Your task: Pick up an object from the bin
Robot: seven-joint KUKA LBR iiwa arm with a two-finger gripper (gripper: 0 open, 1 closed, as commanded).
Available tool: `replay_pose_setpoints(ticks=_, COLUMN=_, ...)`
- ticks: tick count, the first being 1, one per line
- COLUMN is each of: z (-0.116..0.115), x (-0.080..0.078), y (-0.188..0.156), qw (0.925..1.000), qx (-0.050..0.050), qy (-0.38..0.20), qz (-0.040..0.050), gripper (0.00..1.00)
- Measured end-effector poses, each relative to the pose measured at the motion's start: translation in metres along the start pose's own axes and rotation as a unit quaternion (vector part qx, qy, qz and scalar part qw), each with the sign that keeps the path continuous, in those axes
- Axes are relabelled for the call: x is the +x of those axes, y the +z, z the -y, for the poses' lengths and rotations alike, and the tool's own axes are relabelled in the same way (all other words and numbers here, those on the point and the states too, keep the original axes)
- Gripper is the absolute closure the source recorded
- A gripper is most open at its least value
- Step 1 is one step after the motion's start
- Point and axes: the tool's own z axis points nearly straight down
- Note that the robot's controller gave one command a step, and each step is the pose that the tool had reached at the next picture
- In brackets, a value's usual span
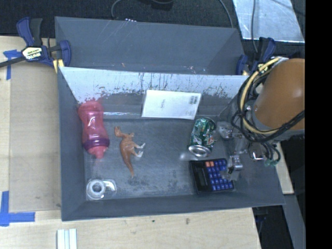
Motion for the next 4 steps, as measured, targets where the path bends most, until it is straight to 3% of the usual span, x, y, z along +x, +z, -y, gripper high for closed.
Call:
replay_pose_setpoints(ticks=1, z=0.000, x=0.000, y=0.000, qw=1.0000, qx=0.000, qy=0.000, qz=0.0000, gripper=0.00)
replay_pose_setpoints(ticks=2, z=0.006, x=-0.003, y=0.036, qw=0.9997, qx=0.001, qy=-0.024, qz=0.0048, gripper=0.00)
replay_pose_setpoints(ticks=3, z=0.004, x=-0.003, y=0.070, qw=0.9954, qx=0.000, qy=-0.096, qz=-0.0010, gripper=0.00)
replay_pose_setpoints(ticks=4, z=0.003, x=-0.007, y=0.107, qw=0.9727, qx=0.002, qy=-0.232, qz=0.0048, gripper=0.00)
